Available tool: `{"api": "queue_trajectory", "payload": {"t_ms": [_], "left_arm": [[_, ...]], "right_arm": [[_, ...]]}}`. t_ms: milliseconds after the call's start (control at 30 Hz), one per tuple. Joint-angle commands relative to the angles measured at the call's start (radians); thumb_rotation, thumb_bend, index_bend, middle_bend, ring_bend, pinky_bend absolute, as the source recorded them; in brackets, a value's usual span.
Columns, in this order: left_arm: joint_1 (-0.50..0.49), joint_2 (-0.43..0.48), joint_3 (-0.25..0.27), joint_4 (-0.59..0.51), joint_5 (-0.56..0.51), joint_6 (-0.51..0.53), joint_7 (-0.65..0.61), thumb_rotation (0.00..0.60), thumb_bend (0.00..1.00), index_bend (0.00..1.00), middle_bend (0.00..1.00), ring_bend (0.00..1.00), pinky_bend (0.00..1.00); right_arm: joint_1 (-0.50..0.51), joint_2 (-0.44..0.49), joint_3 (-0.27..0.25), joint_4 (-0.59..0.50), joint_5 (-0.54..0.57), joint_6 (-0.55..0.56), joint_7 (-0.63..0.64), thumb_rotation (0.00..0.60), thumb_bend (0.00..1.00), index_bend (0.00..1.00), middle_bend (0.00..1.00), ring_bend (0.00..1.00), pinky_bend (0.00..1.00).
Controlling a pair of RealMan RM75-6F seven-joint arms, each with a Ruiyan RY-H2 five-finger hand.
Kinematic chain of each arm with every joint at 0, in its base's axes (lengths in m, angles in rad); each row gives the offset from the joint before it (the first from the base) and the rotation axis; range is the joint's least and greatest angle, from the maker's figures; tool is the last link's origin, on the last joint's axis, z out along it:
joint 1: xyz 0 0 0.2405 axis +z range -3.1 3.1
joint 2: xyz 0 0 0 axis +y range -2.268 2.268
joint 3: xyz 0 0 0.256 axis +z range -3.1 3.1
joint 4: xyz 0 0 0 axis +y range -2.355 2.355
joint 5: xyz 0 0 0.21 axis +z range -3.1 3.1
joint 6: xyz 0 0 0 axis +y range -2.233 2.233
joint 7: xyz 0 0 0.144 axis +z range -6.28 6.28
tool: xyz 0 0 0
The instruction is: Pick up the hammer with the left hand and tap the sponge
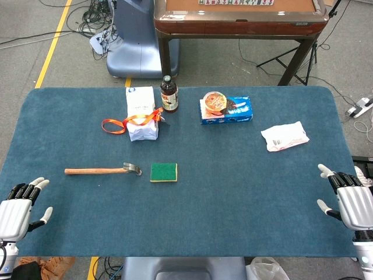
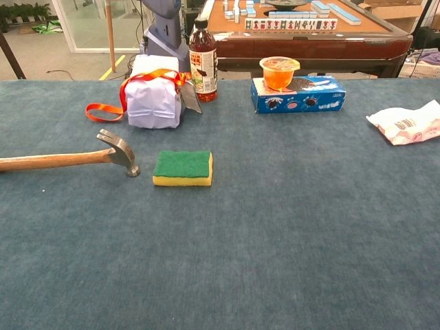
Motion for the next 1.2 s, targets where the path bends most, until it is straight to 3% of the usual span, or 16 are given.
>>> {"api": "queue_trajectory", "payload": {"t_ms": [33, 467, 833, 1200], "left_arm": [[-0.001, -0.001, 0.000, -0.001, -0.001, -0.003, 0.002, 0.600, 0.29, 0.19, 0.19, 0.23, 0.15], [-0.045, 0.033, -0.023, -0.009, 0.006, -0.043, -0.025, 0.600, 0.29, 0.20, 0.19, 0.23, 0.15], [-0.232, 0.058, -0.102, -0.007, -0.039, -0.271, -0.081, 0.600, 0.29, 0.18, 0.19, 0.16, 0.09], [-0.421, -0.019, -0.145, 0.044, -0.171, -0.533, -0.027, 0.600, 0.29, 0.17, 0.19, 0.15, 0.05]], "right_arm": [[-0.002, 0.002, 0.000, -0.001, -0.001, 0.003, 0.003, 0.600, 0.19, 0.17, 0.33, 0.26, 0.32], [0.000, 0.052, 0.034, -0.039, -0.015, 0.054, 0.002, 0.600, 0.19, 0.17, 0.33, 0.25, 0.31], [0.019, 0.091, 0.044, -0.083, -0.020, 0.034, -0.018, 0.600, 0.19, 0.17, 0.33, 0.24, 0.31], [0.005, 0.103, 0.032, -0.076, -0.022, 0.045, 0.000, 0.600, 0.19, 0.17, 0.33, 0.23, 0.31]]}}
